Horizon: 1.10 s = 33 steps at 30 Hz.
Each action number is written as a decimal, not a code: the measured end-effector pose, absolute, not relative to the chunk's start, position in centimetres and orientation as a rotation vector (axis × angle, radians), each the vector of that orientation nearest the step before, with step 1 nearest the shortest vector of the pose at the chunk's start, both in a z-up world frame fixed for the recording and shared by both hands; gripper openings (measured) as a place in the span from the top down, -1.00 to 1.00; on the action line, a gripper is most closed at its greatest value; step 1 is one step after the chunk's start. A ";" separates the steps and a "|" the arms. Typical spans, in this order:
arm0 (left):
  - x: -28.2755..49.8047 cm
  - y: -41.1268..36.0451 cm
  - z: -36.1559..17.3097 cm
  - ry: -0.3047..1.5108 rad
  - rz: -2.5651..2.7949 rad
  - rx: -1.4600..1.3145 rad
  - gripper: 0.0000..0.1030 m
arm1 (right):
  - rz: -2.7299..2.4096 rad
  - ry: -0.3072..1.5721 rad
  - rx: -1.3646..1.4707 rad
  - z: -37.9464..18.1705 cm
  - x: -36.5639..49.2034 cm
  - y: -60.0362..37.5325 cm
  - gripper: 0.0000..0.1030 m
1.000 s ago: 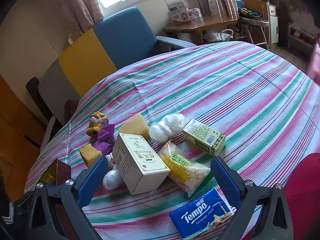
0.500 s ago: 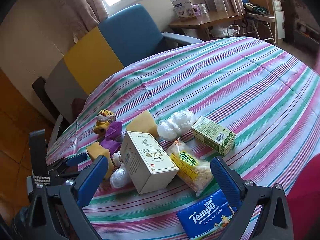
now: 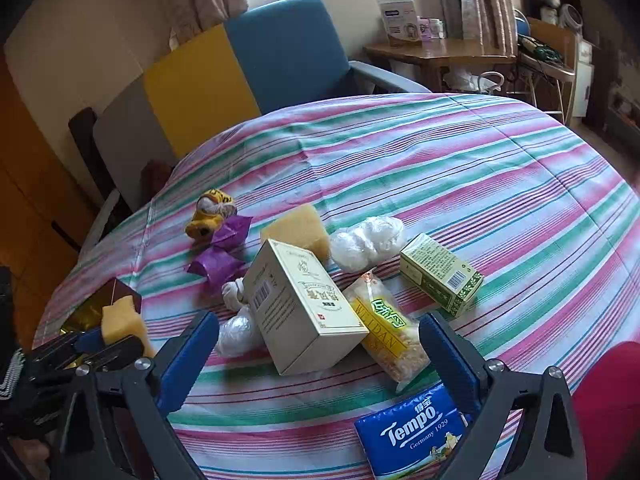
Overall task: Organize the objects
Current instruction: 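Grasp the yellow sponge with the left gripper, then lower the sponge into the gold tray and open the left gripper while the right gripper grasps the white box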
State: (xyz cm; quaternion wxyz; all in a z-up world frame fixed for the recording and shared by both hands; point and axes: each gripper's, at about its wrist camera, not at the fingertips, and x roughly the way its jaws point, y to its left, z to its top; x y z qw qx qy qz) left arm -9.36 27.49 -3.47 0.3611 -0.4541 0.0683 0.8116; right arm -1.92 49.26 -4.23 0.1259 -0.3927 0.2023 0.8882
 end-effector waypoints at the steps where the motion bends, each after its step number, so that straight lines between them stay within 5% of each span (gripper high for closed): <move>1: -8.8 26.4 -3.3 0.157 2.093 -1.174 -0.07 | 2.589 0.547 -1.170 -4.3 -2.2 48.8 -0.89; 12: -7.7 16.3 -1.2 0.054 2.224 -1.204 -0.07 | 2.539 0.101 -1.408 -6.0 -8.7 45.2 -0.66; 15: -9.1 12.0 -1.3 0.038 2.333 -1.250 -0.07 | 2.492 0.029 -1.466 -8.0 -10.0 45.0 -0.42; 17: -10.6 8.6 -1.8 0.011 2.398 -1.301 -0.07 | 2.449 -0.016 -1.498 -9.2 -10.1 45.1 -0.08; 19: -12.3 5.5 -2.5 -0.019 2.453 -1.363 -0.07 | 2.432 -0.049 -1.512 -9.7 -9.9 45.2 0.00; 24: -15.8 0.6 -4.3 -0.068 2.530 -1.481 -0.07 | 2.448 -0.005 -1.473 -9.0 -9.7 45.9 0.00; 33: -20.4 1.4 -7.2 0.099 2.533 -1.575 -0.10 | 2.524 0.059 -1.374 -7.3 -9.2 46.1 0.00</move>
